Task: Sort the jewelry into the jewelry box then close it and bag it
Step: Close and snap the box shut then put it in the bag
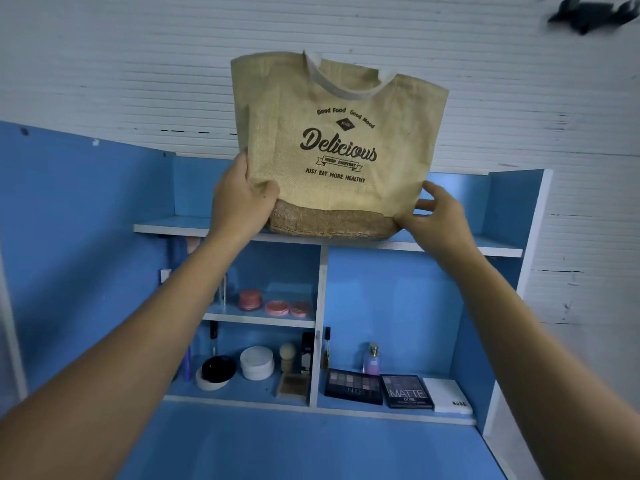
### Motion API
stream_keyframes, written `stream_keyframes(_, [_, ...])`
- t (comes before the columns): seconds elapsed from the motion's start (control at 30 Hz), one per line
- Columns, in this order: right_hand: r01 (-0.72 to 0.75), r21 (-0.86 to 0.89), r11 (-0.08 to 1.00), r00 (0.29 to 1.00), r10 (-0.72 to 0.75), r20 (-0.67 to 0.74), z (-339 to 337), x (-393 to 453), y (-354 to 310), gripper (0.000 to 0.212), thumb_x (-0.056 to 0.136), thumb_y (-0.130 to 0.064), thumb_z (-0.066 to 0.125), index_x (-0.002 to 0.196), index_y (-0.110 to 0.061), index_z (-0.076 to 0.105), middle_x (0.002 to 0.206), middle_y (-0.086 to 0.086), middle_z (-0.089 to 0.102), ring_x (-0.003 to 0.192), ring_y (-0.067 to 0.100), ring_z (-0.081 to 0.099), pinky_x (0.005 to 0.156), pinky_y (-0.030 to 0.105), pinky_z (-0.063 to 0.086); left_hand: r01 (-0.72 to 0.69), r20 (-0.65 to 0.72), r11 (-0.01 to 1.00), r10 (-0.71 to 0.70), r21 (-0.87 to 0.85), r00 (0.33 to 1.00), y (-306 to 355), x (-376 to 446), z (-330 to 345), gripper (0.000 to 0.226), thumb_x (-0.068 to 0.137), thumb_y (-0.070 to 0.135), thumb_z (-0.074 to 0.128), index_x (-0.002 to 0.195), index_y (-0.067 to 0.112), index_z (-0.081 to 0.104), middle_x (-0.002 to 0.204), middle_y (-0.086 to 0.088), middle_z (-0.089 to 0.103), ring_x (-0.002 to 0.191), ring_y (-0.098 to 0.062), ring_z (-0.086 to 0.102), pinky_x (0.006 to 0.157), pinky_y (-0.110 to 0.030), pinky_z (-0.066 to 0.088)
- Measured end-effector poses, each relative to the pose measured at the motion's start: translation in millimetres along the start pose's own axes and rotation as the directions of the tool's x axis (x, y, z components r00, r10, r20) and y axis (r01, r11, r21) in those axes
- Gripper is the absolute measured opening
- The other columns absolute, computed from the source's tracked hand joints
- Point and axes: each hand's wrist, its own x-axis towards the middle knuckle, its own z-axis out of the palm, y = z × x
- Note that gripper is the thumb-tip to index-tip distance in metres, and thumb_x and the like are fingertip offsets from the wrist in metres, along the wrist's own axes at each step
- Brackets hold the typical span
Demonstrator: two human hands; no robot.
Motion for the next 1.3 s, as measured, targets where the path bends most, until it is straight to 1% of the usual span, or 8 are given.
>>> stream_keyframes(0.2, [0.075,0.008,0.997,0.996,-0.074,-0.047,-31.1,-38.4,-7.9,0.072,0.087,-0.022,0.073,0.15,-0.028,0.039,0.12,-0.012,0.065,0.093,-0.002,0.068,0.067,0.019,0.051,-0.085,-0.028,0.995,0.084,-0.056,0.996,17.1,-29.5,-18.0,0.034,0.083,0.039,0.061,0.117,0.035,0.056,0.11,0.014,0.063,0.102,-0.017,0.063,0.086,-0.047,0.056])
stream_keyframes(0.4, [0.126,-0.011,0.992,0.989,-0.127,-0.08,-45.8,-92.2,5.1,0.075,0.085,-0.023,0.077,0.149,-0.026,0.04,0.119,-0.01,0.066,0.098,0.002,0.069,0.086,0.038,0.058,-0.127,-0.066,0.991,0.124,-0.047,0.99,21.7,-81.2,-32.9,0.038,0.089,0.03,0.067,0.124,0.037,0.053,0.118,0.017,0.055,0.115,-0.004,0.052,0.099,-0.04,0.049])
stream_keyframes(0.5, [0.136,-0.014,0.991,0.987,-0.137,-0.078,-46.1,-117.2,18.8,0.076,0.083,-0.022,0.079,0.149,-0.027,0.041,0.116,-0.012,0.066,0.099,0.0,0.067,0.09,0.034,0.057,-0.136,-0.073,0.99,0.135,-0.018,0.988,10.0,-108.5,-36.8,0.041,0.088,0.03,0.07,0.126,0.028,0.054,0.117,0.013,0.053,0.115,-0.009,0.053,0.097,-0.044,0.05])
stream_keyframes(0.67, [0.12,0.022,0.993,0.991,-0.118,-0.065,-34.9,-160.9,46.8,0.078,0.083,-0.011,0.079,0.15,-0.026,0.041,0.122,-0.011,0.061,0.104,-0.003,0.063,0.082,0.013,0.055,-0.056,-0.028,0.998,0.055,-0.039,0.998,-21.7,-157.4,-39.7,0.062,0.086,0.033,0.073,0.141,0.026,0.047,0.126,0.016,0.052,0.122,-0.009,0.052,0.099,-0.04,0.05])
stream_keyframes(0.77, [0.083,0.017,0.996,0.996,-0.082,-0.046,-24.4,-186.2,69.1,0.079,0.084,-0.009,0.078,0.15,-0.028,0.039,0.123,-0.013,0.059,0.106,-0.005,0.061,0.08,0.008,0.052,-0.01,0.011,0.999,0.01,-0.05,1.0,-40.3,-186.3,-36.5,0.061,0.088,0.026,0.074,0.142,0.027,0.045,0.125,0.017,0.052,0.12,-0.003,0.052,0.094,-0.027,0.048])
stream_keyframes(1.07, [-0.068,0.002,0.998,0.998,0.068,0.009,13.3,-249.6,141.2,0.086,0.083,-0.004,0.077,0.153,-0.028,0.032,0.12,-0.014,0.059,0.106,0.0,0.061,0.084,0.016,0.055,0.189,0.143,0.982,-0.188,0.007,0.972,-97.3,-262.0,-16.2,0.064,0.089,0.02,0.072,0.143,0.019,0.04,0.132,0.008,0.052,0.122,-0.015,0.054,0.1,-0.045,0.049])
stream_keyframes(1.2, [-0.1,-0.007,0.995,0.994,0.1,0.037,24.6,-263.9,163.5,0.081,0.085,-0.003,0.074,0.139,-0.048,0.035,0.116,-0.028,0.054,0.103,-0.005,0.06,0.082,0.014,0.055,0.321,0.236,0.947,-0.306,-0.029,0.922,-122.6,-287.0,-7.4,0.065,0.089,0.015,0.071,0.144,0.019,0.035,0.135,0.003,0.053,0.122,-0.011,0.056,0.099,-0.042,0.052])
stream_keyframes(1.3, [-0.173,-0.028,0.985,0.983,0.174,0.059,32.8,-272.1,186.1,0.08,0.086,-0.004,0.073,0.148,-0.037,0.034,0.12,-0.017,0.057,0.104,0.003,0.062,0.083,0.023,0.057,0.337,0.253,0.941,-0.325,-0.003,0.911,-140.7,-301.7,-0.4,0.062,0.089,0.011,0.071,0.14,0.016,0.037,0.134,0.001,0.052,0.124,-0.015,0.054,0.1,-0.046,0.051])
